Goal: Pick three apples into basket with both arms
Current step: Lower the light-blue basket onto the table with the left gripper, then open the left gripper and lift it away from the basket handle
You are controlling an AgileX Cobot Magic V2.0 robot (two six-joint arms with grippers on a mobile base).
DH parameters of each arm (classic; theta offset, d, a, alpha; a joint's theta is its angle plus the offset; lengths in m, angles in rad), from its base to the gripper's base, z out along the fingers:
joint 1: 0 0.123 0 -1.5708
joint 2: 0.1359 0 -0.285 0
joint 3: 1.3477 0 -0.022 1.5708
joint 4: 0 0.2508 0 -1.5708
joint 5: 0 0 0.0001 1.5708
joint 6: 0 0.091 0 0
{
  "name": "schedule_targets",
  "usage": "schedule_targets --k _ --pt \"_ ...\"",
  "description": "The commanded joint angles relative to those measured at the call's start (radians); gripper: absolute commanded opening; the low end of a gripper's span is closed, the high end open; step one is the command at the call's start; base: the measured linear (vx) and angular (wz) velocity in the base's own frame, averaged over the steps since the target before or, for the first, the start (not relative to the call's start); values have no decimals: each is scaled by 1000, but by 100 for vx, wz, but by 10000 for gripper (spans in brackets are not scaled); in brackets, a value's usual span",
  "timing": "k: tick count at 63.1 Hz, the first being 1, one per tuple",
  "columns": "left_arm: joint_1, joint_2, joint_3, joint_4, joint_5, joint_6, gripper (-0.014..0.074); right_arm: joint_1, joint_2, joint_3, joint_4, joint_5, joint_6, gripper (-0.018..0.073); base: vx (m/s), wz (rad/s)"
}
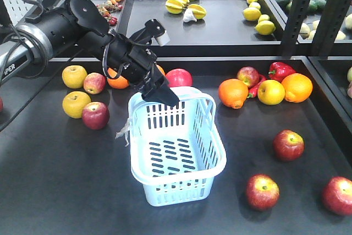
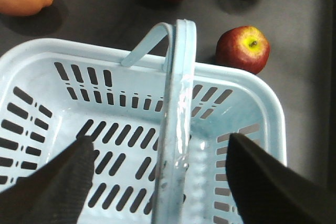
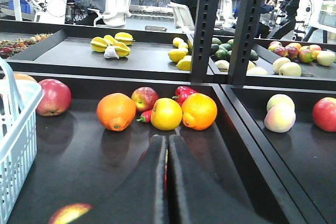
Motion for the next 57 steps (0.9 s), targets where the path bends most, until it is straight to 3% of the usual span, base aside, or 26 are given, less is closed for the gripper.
schedule_targets --k 1,11,17,28,35,44,57 --pt "-4 -85 -32 -54 22 -52 527 -5 -8 9 -3 -73 -11 -3 0 0" --pt "-4 -153 -32 -54 22 -105 512 -5 -8 9 -3 -73 -11 -3 0 0" --pt "-4 -207 -31 -13 22 -187 456 -5 -8 9 -3 -73 -11 -3 0 0" --pt "-4 -317 -30 199 22 -424 192 -5 -8 9 -3 -73 -11 -3 0 0" --pt "-4 -401 -2 298 22 -498 -12 -5 -8 9 -3 -73 -11 -3 0 0" --pt "-4 -565 143 311 22 -510 -9 -5 -8 9 -3 -73 -11 -3 0 0" --pt "-4 -857 522 311 -26 -507 -8 -5 -8 9 -3 -73 -11 -3 0 0"
